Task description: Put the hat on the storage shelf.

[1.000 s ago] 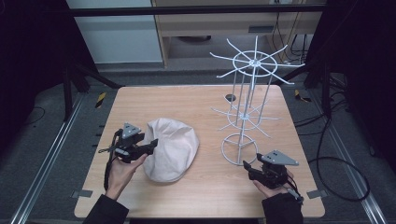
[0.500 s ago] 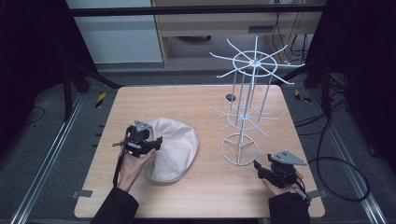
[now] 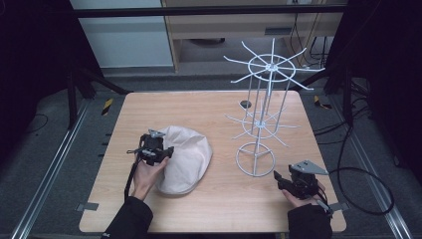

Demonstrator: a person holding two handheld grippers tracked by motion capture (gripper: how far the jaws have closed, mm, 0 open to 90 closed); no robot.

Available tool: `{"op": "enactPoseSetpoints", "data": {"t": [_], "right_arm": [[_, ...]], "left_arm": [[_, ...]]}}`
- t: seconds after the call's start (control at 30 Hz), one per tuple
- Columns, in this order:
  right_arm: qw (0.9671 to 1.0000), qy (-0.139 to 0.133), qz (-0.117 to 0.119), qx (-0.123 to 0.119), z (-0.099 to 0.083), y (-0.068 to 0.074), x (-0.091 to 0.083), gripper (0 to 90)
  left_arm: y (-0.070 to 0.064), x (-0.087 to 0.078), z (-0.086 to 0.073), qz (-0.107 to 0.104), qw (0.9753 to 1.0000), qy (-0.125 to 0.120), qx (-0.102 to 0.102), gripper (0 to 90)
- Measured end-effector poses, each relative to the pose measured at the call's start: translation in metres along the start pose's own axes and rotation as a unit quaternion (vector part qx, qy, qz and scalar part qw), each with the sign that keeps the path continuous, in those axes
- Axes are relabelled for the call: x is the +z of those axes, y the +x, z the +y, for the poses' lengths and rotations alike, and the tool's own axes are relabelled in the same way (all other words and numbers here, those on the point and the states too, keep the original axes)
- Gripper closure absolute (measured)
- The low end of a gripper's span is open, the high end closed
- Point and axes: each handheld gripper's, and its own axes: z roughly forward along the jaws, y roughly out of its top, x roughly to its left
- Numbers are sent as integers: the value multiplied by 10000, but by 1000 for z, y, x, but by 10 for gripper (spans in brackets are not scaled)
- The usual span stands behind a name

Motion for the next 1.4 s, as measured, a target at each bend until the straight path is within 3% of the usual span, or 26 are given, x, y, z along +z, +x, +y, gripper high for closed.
{"op": "enactPoseSetpoints", "data": {"t": [0.17, 0.37, 0.6, 0.67, 0.9, 1.0, 1.03, 1.1, 1.13, 1.17, 1.2, 1.4], "right_arm": [[10000, 34, -7, -14, -1, -1, 2, 394], [10000, 39, -17, 30, -2, -4, 3, 393], [10000, 45, -44, 39, -4, -6, 4, 390], [10000, 59, -49, 8, -4, -7, 5, 387], [10000, 10, -38, 53, -5, -8, 4, 387], [9999, -38, -9, 111, -5, -8, 3, 387], [9999, -38, -9, 111, -5, -8, 3, 387], [9999, -80, -55, 27, -6, -9, 4, 386], [9999, -114, -67, 59, -6, -9, 3, 385], [9999, -114, -67, 59, -6, -9, 3, 385], [9998, -157, -108, 52, -6, -9, 3, 382], [9997, -213, -123, 42, -6, -10, 3, 376]], "left_arm": [[2, 3, 0, -63, 9999, 80, -82, 780], [2, 0, 0, -94, 9999, 1, -99, 868], [1, -18, 0, -236, 9990, -377, -79, 885], [3, -29, -3, -334, 9975, -617, -67, 886], [4, -50, -7, -424, 9941, -1003, 6, 887], [3, -67, -7, -524, 9905, -1270, 17, 887], [3, -67, -7, -524, 9905, -1270, 17, 887], [3, -76, -7, -573, 9883, -1415, 33, 887], [2, -84, -6, -622, 9859, -1552, 44, 887], [2, -84, -6, -622, 9859, -1552, 44, 888], [2, -94, -6, -700, 9822, -1743, 38, 887], [3, -118, -4, -828, 9723, -2187, 22, 887]]}}
